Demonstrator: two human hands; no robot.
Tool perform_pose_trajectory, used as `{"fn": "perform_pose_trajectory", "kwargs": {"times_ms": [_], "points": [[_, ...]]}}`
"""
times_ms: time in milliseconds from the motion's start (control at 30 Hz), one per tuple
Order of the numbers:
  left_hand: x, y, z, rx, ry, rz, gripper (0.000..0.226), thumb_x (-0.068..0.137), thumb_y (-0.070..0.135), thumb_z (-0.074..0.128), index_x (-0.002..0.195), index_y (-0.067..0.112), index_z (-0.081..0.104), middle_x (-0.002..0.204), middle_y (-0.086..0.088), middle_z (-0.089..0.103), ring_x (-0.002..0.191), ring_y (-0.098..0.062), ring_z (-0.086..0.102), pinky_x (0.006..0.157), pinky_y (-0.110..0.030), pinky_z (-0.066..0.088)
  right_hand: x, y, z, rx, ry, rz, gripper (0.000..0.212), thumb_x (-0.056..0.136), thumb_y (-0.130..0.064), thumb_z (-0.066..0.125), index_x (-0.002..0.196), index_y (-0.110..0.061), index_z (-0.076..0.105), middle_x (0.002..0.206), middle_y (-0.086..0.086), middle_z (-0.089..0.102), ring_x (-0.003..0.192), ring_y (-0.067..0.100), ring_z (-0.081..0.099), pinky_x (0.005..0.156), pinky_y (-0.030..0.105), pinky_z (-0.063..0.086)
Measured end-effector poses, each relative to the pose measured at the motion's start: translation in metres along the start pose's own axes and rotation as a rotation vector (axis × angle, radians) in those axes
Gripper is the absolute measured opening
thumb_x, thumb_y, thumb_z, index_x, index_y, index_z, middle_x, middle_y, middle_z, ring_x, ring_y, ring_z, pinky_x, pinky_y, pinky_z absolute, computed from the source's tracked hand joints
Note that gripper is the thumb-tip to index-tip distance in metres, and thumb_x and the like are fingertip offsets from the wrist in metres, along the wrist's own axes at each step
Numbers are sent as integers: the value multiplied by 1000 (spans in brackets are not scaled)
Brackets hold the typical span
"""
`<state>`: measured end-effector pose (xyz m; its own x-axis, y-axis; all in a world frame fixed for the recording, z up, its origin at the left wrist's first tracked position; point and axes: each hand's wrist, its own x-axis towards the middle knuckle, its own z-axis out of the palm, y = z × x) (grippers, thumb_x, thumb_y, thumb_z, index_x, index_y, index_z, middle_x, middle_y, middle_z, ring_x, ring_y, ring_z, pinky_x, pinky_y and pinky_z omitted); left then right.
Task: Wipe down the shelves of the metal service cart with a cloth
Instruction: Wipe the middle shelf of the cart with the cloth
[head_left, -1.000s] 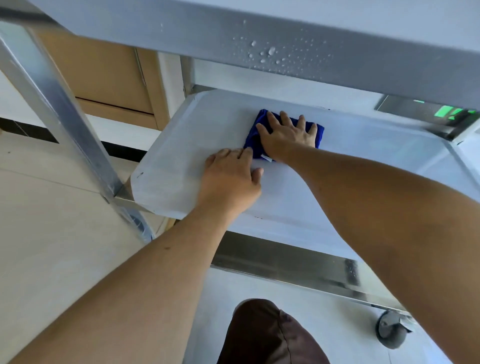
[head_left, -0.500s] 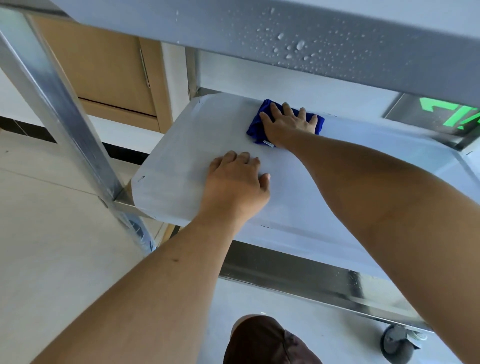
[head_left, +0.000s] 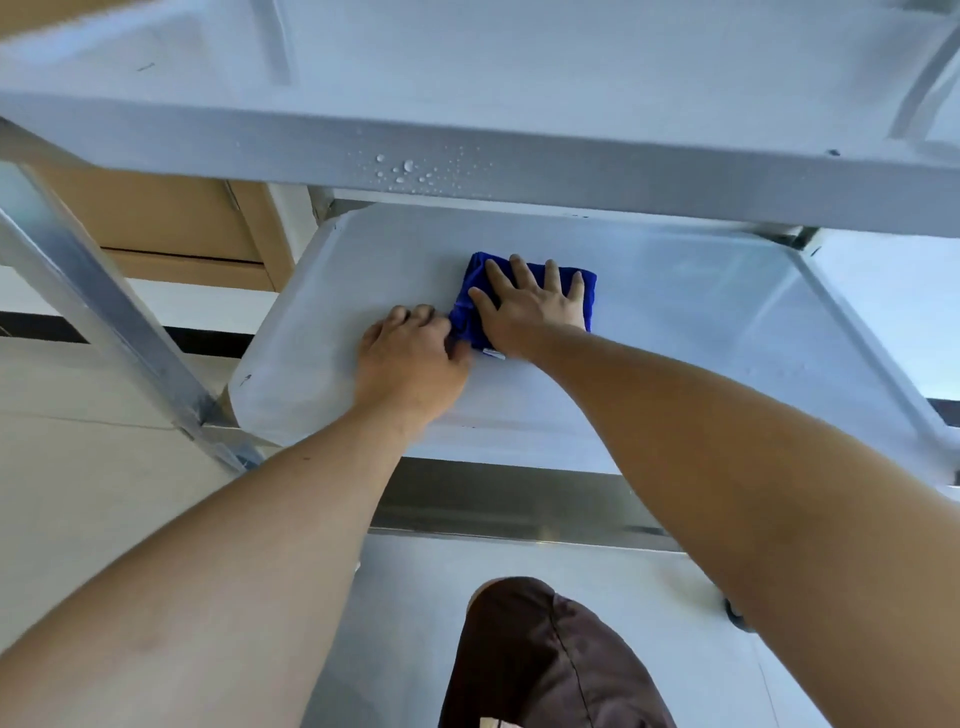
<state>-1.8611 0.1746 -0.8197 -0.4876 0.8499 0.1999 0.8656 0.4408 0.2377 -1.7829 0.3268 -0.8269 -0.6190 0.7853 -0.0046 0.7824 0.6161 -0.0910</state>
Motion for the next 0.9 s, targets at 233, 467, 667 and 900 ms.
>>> {"fn": "perform_pose_trajectory", "kwargs": {"times_ms": [233, 467, 667, 900], "points": [[0, 5, -4, 17, -75, -33, 35, 90, 30, 39, 118, 25, 59, 129, 1, 54, 123, -23, 42, 105, -40, 35, -62, 12, 1, -1, -11, 23, 68, 94, -67, 4, 157, -41, 6, 168, -6, 3, 152, 38, -2, 116, 64, -4], [1, 5, -1, 45, -80, -47, 49, 99, 44, 31, 139, 22, 50, 145, 0, 48, 134, -23, 39, 111, -39, 32, -118, 25, -6, 54, -27, 7, 69, 94, -69, 7, 157, -41, 8, 168, -6, 3, 152, 37, -3, 117, 62, -7], [1, 2, 1, 56, -72, -25, 53, 100, 46, 30, 145, 21, 44, 153, 0, 41, 139, -23, 35, 115, -38, 27, -147, 59, -13, 71, -25, -4, 67, 96, -68, 12, 157, -41, 11, 168, -9, 7, 153, 32, 0, 120, 58, -6], [2, 9, -3, 107, -88, -13, 50, 101, 41, 30, 142, 18, 47, 152, -2, 43, 139, -25, 36, 115, -40, 30, -149, 104, -18, 54, -30, 66, 67, 95, -70, 13, 157, -42, 10, 167, -11, 7, 153, 30, -1, 120, 57, -5]]}}
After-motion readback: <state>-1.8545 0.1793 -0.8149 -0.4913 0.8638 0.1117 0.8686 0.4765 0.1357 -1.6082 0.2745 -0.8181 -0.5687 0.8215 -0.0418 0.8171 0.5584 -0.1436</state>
